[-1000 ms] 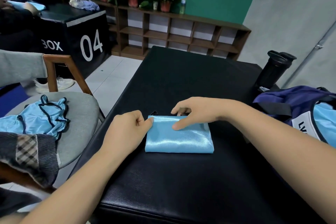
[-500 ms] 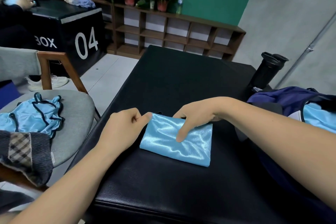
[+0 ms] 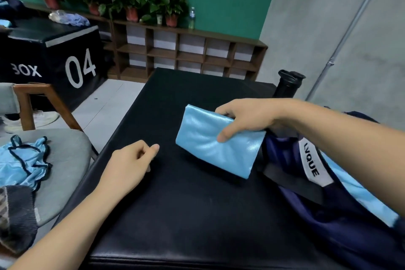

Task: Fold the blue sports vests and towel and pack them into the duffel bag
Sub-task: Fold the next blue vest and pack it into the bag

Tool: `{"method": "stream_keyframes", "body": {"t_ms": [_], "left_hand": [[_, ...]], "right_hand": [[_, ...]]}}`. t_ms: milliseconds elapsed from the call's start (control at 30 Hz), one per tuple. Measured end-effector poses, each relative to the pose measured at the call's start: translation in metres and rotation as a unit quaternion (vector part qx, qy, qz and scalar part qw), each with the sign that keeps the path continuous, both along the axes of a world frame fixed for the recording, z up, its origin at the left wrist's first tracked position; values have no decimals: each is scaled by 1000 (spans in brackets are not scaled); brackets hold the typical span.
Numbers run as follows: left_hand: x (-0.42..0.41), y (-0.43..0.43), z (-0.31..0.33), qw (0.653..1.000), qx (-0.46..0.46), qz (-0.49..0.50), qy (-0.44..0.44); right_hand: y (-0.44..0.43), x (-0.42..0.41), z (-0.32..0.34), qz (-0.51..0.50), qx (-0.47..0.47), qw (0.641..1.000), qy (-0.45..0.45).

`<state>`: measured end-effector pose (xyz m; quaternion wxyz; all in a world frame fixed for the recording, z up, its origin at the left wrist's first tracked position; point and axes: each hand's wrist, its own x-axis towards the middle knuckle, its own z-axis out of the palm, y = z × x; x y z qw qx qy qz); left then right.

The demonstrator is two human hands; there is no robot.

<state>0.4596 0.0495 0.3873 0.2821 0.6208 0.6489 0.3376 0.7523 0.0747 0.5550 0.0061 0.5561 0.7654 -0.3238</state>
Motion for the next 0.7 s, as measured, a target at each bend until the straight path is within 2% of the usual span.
{"method": "stream_keyframes", "body": {"t_ms": [167, 333, 433, 533, 700], "left_hand": [[42, -3, 24, 999, -1, -52, 10], [104, -6, 60, 992, 32, -119, 4], [144, -13, 88, 985, 65, -162, 4], [184, -23, 110, 971, 108, -212, -6], [247, -44, 125, 927, 179, -329, -4]], "right_hand": [[-26, 64, 61, -33, 35, 999, -4], [-51, 142, 91, -89, 34, 995, 19], [-65, 189, 93, -121, 22, 992, 19], [-79, 229, 87, -143, -29, 989, 14], [-95, 276, 61, -149, -86, 985, 27]]}}
